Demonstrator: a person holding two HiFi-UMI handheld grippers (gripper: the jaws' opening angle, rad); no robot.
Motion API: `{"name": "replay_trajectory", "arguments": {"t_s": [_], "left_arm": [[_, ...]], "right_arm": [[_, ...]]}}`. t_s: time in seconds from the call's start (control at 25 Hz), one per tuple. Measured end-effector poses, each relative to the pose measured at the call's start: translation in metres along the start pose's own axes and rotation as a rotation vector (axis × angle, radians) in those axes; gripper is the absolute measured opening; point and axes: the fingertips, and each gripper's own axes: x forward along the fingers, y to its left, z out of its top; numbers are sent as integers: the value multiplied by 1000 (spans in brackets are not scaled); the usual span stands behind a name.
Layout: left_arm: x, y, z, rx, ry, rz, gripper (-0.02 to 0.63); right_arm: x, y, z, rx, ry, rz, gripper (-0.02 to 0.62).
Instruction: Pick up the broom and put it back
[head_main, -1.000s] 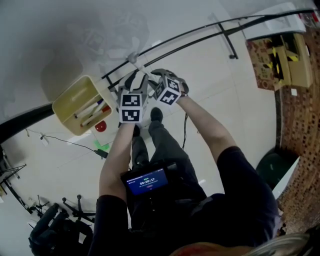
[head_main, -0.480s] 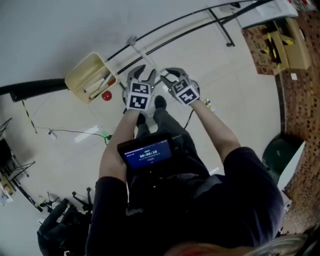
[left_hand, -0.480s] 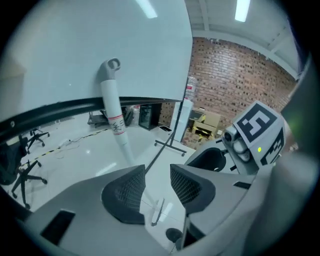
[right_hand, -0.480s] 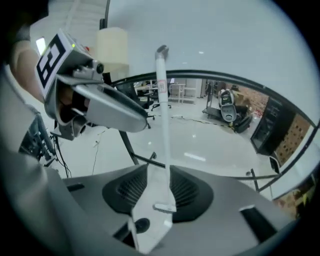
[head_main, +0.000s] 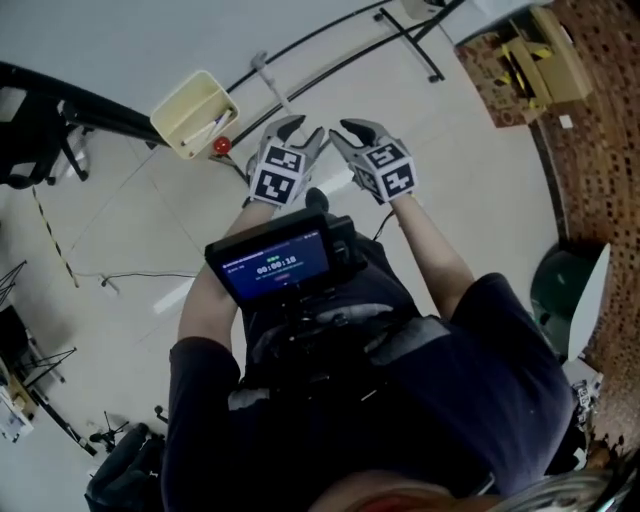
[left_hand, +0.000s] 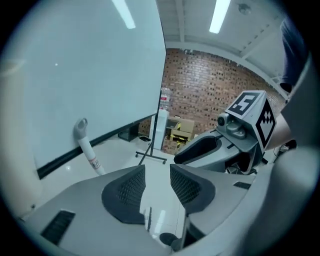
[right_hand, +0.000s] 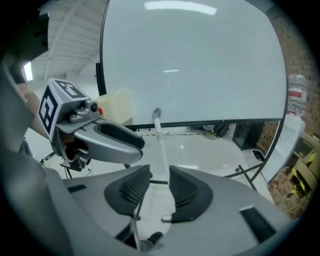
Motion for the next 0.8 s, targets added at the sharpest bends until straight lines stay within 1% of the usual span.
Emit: {"name": "replay_trajectory", "arguments": {"t_s": [0.04,0.08,0.2,0.28,0.32,0.36,0.4,0.56,0.68,0.8], "left_arm": [[-6,-3,11,5,-26,-8,149],[-20,-5,20,14,-54,-14,149],[-88,-13,35,47,-141,-22,149],[-112,-17,47,63,-187,-30,141],[-117,-20,53,71,-202,-38,59],[-120,-23,57,81,-211,-48,24],[-124,-27,61,92,-214,-57,9],[-139,-35,79,149,-236,-64,9],[-154,-40,101,141,-298,-81,9],[-174,-47,120,115,-373,-109,9]], "right_arm": [[-8,4,7,-3,-17,-1,140],[-17,16,15,-13,-34,2,119],[-43,79,39,-66,-99,13,93],[-57,96,54,-91,-131,18,73],[-63,97,60,-98,-143,26,10],[-70,98,65,-103,-156,37,6],[-77,99,72,-110,-172,48,6],[-109,106,107,-129,-254,49,6],[-134,116,130,-116,-312,59,6],[-159,130,144,-54,-381,96,8]]}}
